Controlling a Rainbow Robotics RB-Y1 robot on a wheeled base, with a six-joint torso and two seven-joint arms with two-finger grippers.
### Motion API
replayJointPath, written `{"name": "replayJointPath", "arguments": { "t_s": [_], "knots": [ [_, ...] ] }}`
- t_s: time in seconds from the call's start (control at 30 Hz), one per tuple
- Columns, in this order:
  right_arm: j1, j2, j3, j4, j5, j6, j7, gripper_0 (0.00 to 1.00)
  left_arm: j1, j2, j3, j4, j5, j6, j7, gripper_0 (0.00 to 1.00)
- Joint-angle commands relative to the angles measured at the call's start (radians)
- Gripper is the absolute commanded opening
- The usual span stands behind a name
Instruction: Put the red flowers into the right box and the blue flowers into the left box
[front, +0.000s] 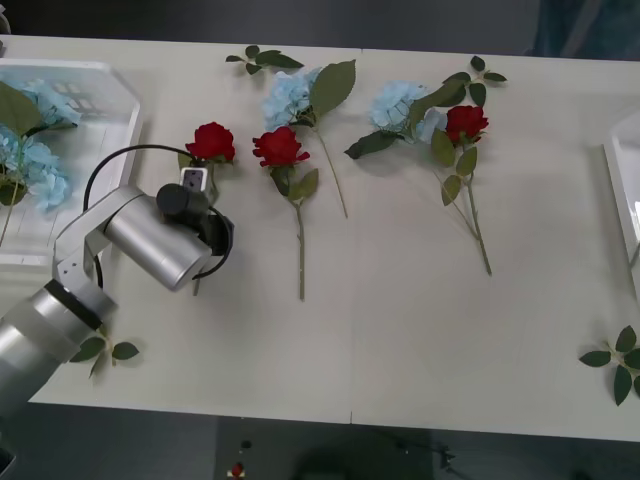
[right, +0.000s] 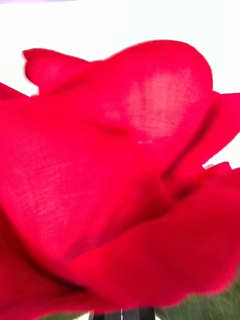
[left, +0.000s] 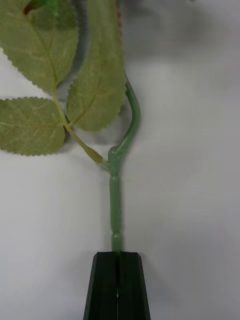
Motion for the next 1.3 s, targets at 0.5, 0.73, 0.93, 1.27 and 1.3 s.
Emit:
{"name": "replayJointPath", "arguments": {
  "t_s": [0.5, 0.73, 0.93, 1.27, 1.3],
  "knots": [
    [-0.029, -0.11, -0.005, 0.056, 0.226, -0.013, 0.022, 0.0, 0.304, 0.25, 0.02, -0.305, 0.103, -0.114, -0.038, 0.03],
    [-0.031, -0.108, 0.069, 0.081, 0.242, -0.061, -0.003, 0.0, 0.304, 0.25, 0.047, -0.331, 0.097, -0.143, -0.041, 0.85],
    [-0.029, -0.101, 0.069, 0.096, 0.239, -0.073, -0.014, 0.24, 0.27, 0.247, 0.096, -0.385, 0.114, -0.101, -0.048, 0.89],
    [-0.031, -0.094, 0.069, 0.096, 0.214, -0.084, -0.035, 1.0, 0.126, 0.198, 0.107, -0.333, 0.131, 0.02, -0.061, 0.9],
    [-0.031, -0.094, 0.069, 0.096, 0.214, -0.085, -0.035, 1.0, 0.117, 0.19, 0.107, -0.32, 0.131, 0.02, -0.064, 0.9]
  ]
}}
